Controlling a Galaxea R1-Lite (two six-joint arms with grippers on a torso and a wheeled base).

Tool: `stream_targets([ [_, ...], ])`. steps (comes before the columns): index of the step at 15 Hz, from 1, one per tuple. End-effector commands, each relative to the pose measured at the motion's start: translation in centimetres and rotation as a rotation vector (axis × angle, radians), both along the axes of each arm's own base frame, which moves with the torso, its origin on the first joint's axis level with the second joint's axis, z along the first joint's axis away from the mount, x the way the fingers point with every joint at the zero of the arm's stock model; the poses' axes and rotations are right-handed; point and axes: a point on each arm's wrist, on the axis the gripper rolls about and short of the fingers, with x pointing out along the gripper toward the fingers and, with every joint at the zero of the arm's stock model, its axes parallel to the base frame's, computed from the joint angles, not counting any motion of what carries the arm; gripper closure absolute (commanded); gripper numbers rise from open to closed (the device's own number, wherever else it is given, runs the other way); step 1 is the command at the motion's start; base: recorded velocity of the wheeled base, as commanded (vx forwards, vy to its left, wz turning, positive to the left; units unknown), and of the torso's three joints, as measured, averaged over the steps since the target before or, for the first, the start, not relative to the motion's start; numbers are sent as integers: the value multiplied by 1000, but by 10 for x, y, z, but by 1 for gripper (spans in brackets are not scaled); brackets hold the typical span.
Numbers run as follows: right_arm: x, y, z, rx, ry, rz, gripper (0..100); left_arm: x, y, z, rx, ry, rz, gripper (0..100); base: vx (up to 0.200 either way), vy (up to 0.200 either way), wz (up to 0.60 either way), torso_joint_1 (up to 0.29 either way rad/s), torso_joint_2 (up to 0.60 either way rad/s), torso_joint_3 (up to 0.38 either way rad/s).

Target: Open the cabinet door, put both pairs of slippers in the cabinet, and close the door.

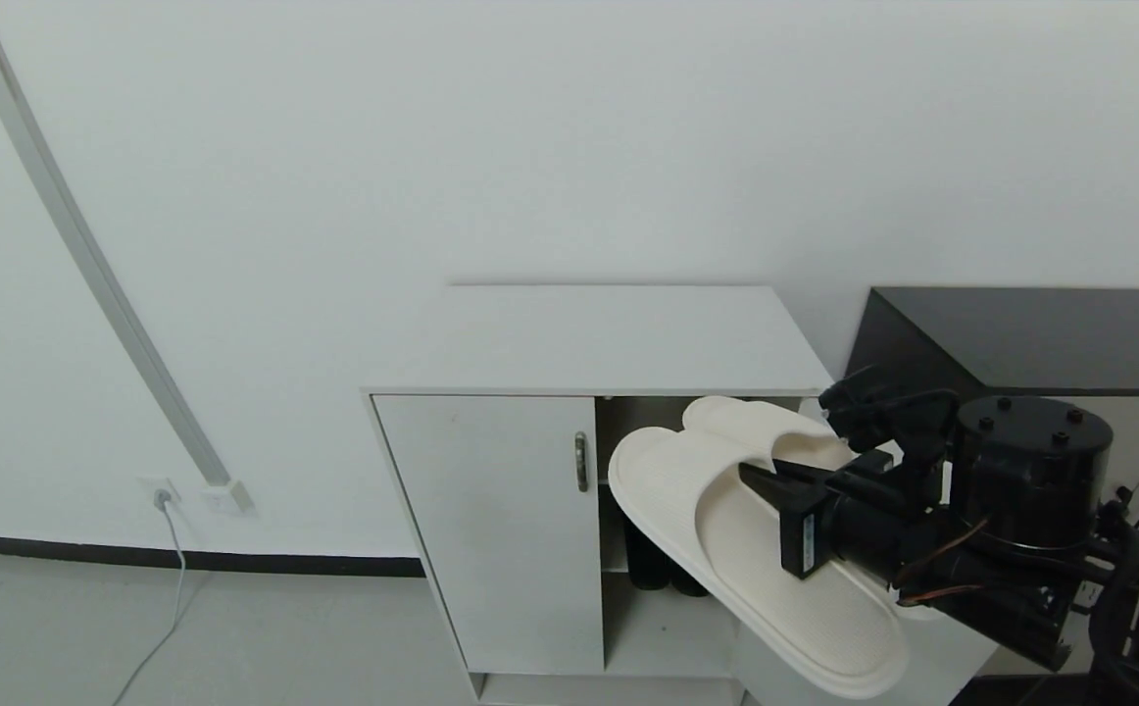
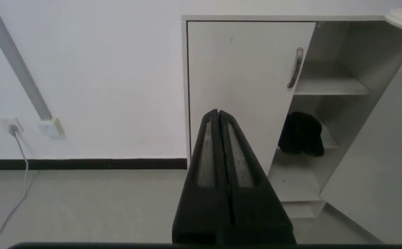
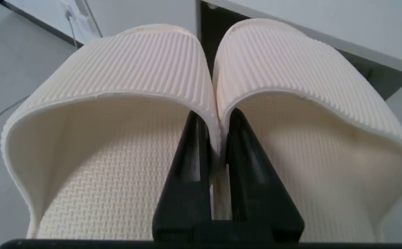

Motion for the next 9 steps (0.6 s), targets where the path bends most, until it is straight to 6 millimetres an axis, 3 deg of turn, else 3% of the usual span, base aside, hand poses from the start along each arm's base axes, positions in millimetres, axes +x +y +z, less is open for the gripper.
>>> stream_targets([
  [1, 0, 0, -2, -4, 5, 1, 100, 0, 0, 0, 0, 0, 0, 100, 0, 0, 0, 0, 0, 0],
  [9, -1, -1, -3, -10, 9, -1, 100, 0, 0, 0, 0, 0, 0, 100, 0, 0, 0, -195, 472, 272],
])
